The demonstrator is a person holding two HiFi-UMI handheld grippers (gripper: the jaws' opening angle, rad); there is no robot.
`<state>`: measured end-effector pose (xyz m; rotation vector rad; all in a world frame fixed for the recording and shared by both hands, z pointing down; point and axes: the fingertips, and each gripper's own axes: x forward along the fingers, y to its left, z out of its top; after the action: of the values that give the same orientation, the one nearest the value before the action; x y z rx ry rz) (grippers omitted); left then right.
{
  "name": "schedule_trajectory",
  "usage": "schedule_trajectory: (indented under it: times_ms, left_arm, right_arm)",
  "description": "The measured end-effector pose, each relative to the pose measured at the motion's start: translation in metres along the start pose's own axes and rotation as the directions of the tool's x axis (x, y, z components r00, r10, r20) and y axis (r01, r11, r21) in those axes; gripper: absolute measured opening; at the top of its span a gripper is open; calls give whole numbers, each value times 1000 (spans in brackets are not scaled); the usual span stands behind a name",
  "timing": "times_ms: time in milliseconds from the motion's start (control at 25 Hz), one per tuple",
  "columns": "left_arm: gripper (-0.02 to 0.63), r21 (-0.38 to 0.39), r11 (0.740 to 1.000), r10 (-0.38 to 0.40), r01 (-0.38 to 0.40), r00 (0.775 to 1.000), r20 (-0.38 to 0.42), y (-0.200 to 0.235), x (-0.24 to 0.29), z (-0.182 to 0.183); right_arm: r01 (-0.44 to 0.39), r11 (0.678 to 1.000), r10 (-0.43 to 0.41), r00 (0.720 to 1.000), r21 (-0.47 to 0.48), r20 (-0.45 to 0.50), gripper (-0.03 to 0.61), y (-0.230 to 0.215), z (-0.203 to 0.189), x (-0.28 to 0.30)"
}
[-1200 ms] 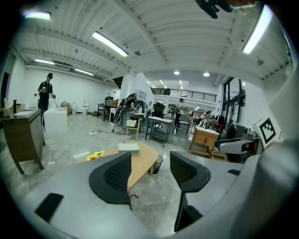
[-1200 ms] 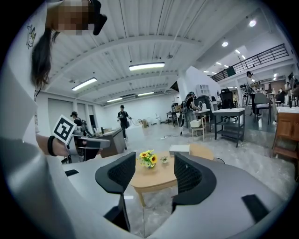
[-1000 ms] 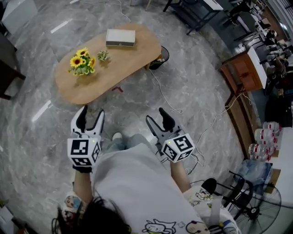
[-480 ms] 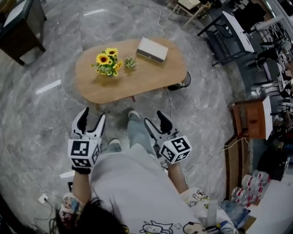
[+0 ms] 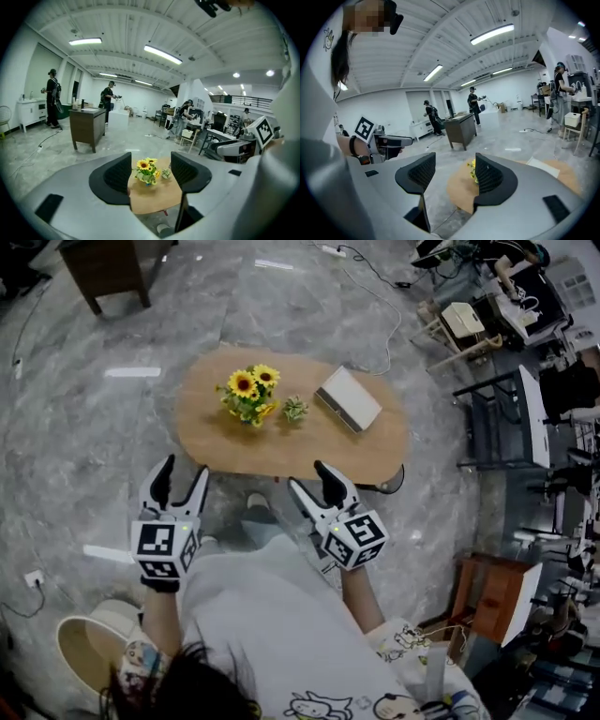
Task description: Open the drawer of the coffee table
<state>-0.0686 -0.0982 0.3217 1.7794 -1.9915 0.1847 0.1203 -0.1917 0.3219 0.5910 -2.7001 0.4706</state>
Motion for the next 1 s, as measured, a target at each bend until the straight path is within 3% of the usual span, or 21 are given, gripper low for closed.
schedule_trajectory:
  times_ms: [200,480,680,1000]
  left_arm:
    - [239,-61,985,165,-164,986,14,-3,8,4]
    - [239,-125,947,295,-295,955,-14,-5,4,-16]
    - [239,-147,930,334,-337,941,-47,-12,-7,-34]
    - [239,-153,935,310,-321,946,-90,-5,-18,-66]
  right_arm:
    - [-176,982,172,983,-70,-69,230,-30,15,29]
    - [-331,938,317,939,-99,-133,230,-40,16,58]
    - [-390,916,369,911,-93,-184,230,-34,4,61]
    - [-401,912,373,898,-85,-233,230,-15,-27,69]
